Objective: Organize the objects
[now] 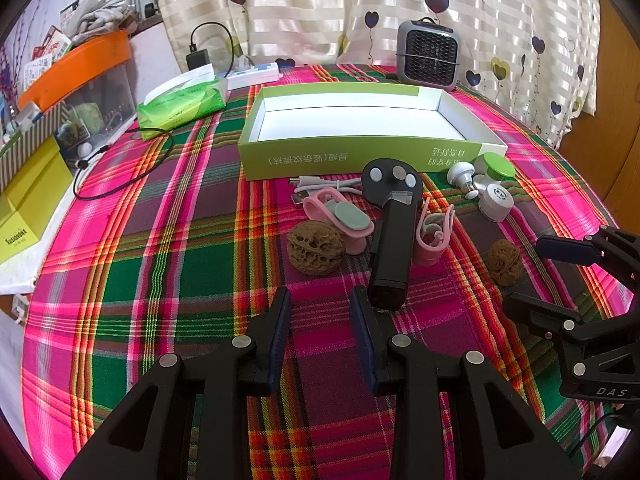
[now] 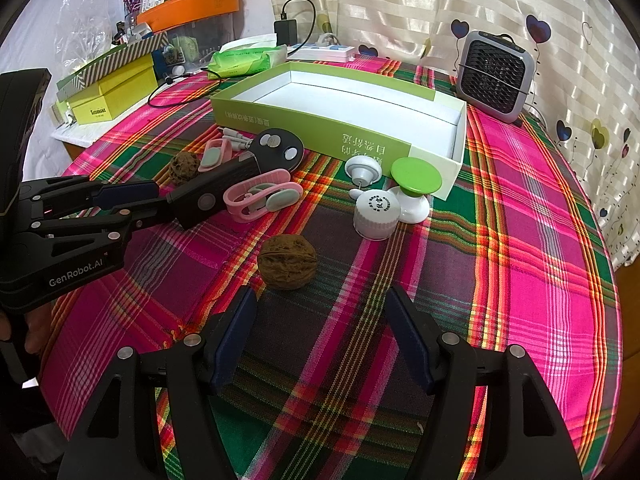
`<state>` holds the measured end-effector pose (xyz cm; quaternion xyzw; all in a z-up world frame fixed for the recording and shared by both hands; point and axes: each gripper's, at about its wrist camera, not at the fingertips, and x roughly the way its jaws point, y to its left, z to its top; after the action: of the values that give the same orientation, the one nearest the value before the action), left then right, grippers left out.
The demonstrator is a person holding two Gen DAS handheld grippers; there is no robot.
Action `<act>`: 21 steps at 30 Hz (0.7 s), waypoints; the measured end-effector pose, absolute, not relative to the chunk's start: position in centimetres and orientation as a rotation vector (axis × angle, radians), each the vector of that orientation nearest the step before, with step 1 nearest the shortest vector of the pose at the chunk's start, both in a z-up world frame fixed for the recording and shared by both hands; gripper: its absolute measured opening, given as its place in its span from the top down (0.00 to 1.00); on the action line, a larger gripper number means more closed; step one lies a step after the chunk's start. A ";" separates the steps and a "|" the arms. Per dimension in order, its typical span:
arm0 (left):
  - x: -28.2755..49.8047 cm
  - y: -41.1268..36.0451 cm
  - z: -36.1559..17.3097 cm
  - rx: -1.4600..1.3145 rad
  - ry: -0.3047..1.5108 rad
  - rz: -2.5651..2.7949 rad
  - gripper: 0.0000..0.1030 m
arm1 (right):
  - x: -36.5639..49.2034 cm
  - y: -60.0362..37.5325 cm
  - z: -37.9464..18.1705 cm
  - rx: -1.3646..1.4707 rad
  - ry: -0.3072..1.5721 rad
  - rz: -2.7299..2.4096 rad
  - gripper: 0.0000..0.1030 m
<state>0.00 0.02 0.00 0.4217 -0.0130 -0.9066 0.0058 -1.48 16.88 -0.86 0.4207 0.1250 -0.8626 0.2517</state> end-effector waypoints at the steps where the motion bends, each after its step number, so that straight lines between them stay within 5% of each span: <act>1: 0.0 0.0 0.0 1.321 -0.037 -2.839 0.72 | -1.5 16.9 -0.9 1.144 0.340 -2.347 0.35; 21: 0.4 -0.6 0.4 1.361 0.001 -2.907 0.72 | -2.0 16.5 -0.8 1.139 0.347 -2.337 0.35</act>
<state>0.43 -0.62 0.42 0.4239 0.0003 -0.9051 -0.0341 -1.97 16.50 -0.84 0.4197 0.1281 -0.8611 0.2567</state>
